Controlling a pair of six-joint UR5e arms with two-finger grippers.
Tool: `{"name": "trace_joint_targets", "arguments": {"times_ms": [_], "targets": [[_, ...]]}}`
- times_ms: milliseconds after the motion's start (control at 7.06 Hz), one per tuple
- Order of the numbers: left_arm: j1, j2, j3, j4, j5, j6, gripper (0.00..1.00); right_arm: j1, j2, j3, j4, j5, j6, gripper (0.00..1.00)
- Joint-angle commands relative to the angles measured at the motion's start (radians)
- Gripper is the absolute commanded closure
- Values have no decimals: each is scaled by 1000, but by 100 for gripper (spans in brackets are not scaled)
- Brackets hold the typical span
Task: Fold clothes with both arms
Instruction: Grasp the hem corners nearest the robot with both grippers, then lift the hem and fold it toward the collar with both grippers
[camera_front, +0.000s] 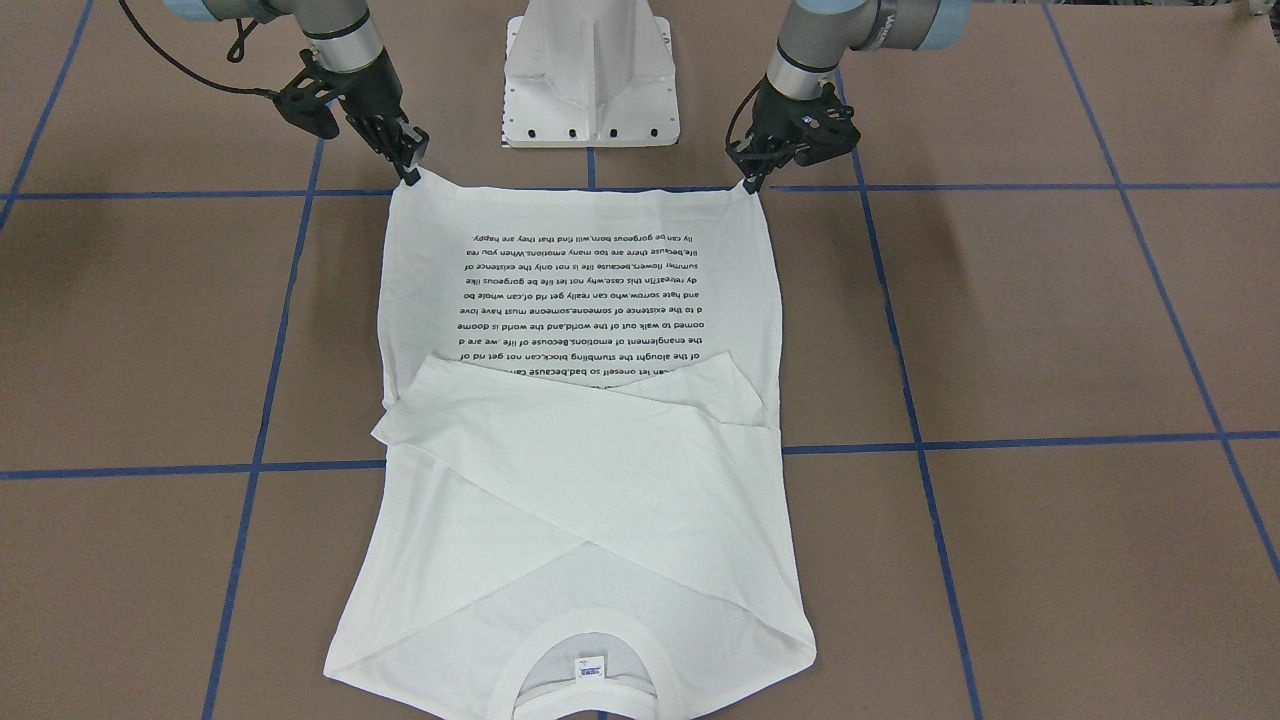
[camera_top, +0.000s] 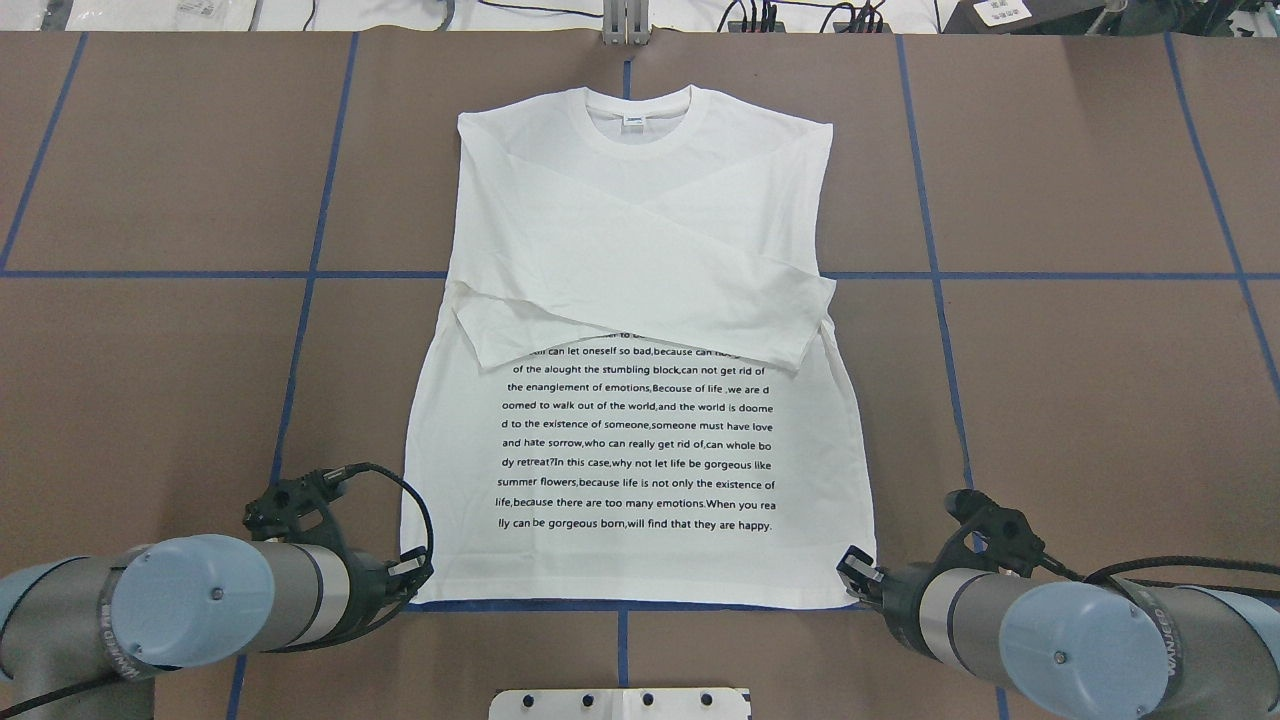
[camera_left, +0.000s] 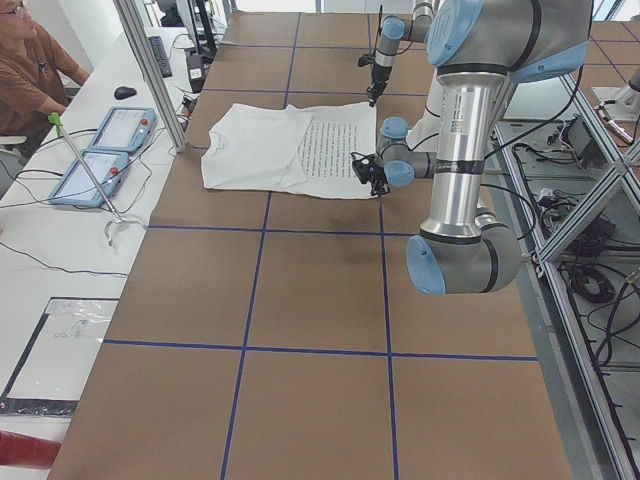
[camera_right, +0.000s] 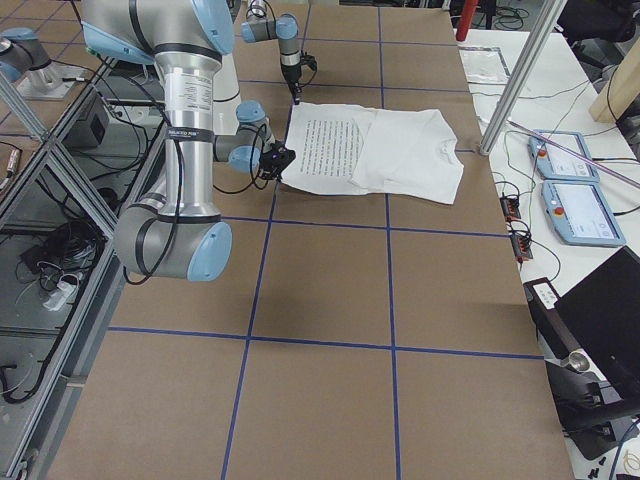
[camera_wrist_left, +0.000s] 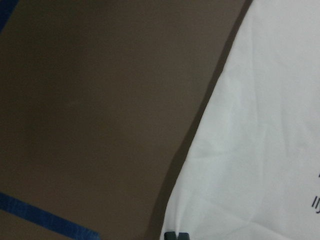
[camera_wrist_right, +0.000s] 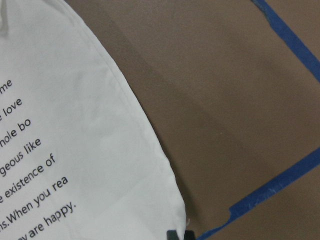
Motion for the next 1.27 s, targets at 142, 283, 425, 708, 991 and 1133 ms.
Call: {"name": "trace_joint_targets", "arguments": {"times_ms": [142, 283, 425, 708, 991, 1133], "targets": [[-1, 84, -160, 2, -31, -2, 100, -18, -45, 122, 0, 35, 16, 100], [-1, 84, -187, 0, -95, -2, 100, -55, -65, 186, -2, 37, 50, 100], [-5, 87, -240, 2, -100, 0, 100, -66, -94, 243, -2, 40, 50, 100], [-18, 83, -291, 26, -107, 3, 100, -32, -151, 323, -3, 81, 49, 100], [-152, -13, -279, 26, -126, 96, 100, 137, -128, 313, -5, 122, 17, 100], [-241, -84, -233, 29, -127, 194, 100, 248, -61, 256, -12, 196, -67, 100]]}}
